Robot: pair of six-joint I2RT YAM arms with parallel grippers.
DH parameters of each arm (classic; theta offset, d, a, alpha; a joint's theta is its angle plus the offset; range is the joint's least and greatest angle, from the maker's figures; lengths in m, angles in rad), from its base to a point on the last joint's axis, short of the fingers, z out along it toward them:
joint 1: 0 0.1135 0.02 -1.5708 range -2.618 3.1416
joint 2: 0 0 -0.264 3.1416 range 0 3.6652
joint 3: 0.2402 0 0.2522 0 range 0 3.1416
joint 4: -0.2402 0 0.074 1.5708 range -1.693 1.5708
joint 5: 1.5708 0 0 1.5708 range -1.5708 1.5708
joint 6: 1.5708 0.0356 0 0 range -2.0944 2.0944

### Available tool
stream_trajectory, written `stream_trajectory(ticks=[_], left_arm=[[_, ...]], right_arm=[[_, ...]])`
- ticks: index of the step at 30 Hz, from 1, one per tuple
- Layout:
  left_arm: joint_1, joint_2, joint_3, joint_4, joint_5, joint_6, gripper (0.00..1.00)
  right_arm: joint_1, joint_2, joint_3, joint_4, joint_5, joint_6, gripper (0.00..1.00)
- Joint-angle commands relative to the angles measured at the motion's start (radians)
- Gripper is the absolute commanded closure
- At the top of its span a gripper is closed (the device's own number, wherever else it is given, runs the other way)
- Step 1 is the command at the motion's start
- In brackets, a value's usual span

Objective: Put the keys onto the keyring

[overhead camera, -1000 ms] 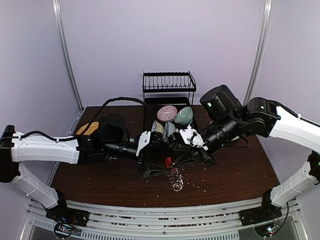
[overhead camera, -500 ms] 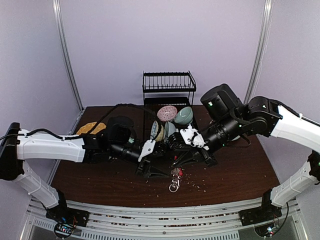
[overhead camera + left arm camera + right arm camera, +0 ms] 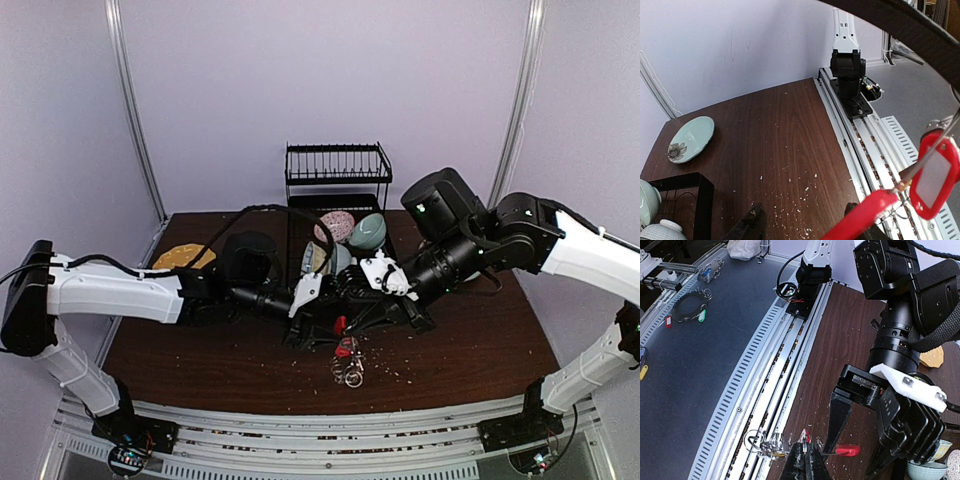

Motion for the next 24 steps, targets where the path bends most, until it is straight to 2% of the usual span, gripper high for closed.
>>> stream_trajectory(ticks=[1, 3, 5, 6, 8, 12, 14, 15, 16, 19, 21, 22, 24], left_arm=[[-0.001, 0.019, 0.03, 0.085, 0.013, -0.038, 0.5], [-0.001, 0.012, 0.019, 0.088, 0.03, -0.038, 0.59], [-0.001, -0.001, 0.004, 0.099, 0.04, -0.039, 0.75], [-0.001, -0.012, -0.003, 0.104, 0.041, -0.039, 0.87], [-0.001, -0.029, -0.017, 0.103, 0.037, -0.055, 1.0], [-0.001, -0.089, -0.073, 0.1, -0.003, -0.098, 1.0], [-0.001, -0.131, -0.112, 0.089, -0.082, -0.136, 1.0], [-0.001, -0.151, -0.129, 0.068, -0.166, -0.152, 1.0], [-0.001, -0.168, -0.133, 0.026, -0.208, -0.165, 1.0], [-0.001, -0.18, -0.086, -0.19, -0.471, -0.231, 1.0], [-0.001, -0.16, -0.039, -0.348, -0.603, -0.297, 1.0], [-0.001, -0.15, -0.024, -0.411, -0.667, -0.335, 1.0], [0.005, -0.135, -0.009, -0.5, -0.725, -0.411, 1.0]], right_arm=[[0.007, -0.009, 0.019, -0.007, 0.008, -0.005, 1.0], [0.006, -0.013, 0.018, -0.007, 0.008, -0.004, 1.0], [0.007, -0.019, 0.013, -0.003, 0.015, -0.002, 1.0], [0.006, -0.021, 0.008, 0.002, 0.022, 0.001, 1.0], [0.006, -0.032, -0.01, 0.018, 0.044, 0.016, 1.0], [0.005, -0.074, -0.069, 0.076, 0.133, 0.071, 1.0], [0.006, -0.108, -0.121, 0.131, 0.228, 0.114, 1.0], [0.006, -0.127, -0.151, 0.181, 0.287, 0.151, 1.0], [0.004, -0.149, -0.185, 0.233, 0.366, 0.175, 0.96], [0.003, -0.21, -0.299, 0.406, 0.692, 0.298, 0.71], [-0.006, -0.223, -0.34, 0.456, 0.867, 0.344, 0.54], [-0.013, -0.223, -0.35, 0.46, 0.908, 0.363, 0.46], [-0.028, -0.223, -0.362, 0.46, 0.931, 0.403, 0.37]])
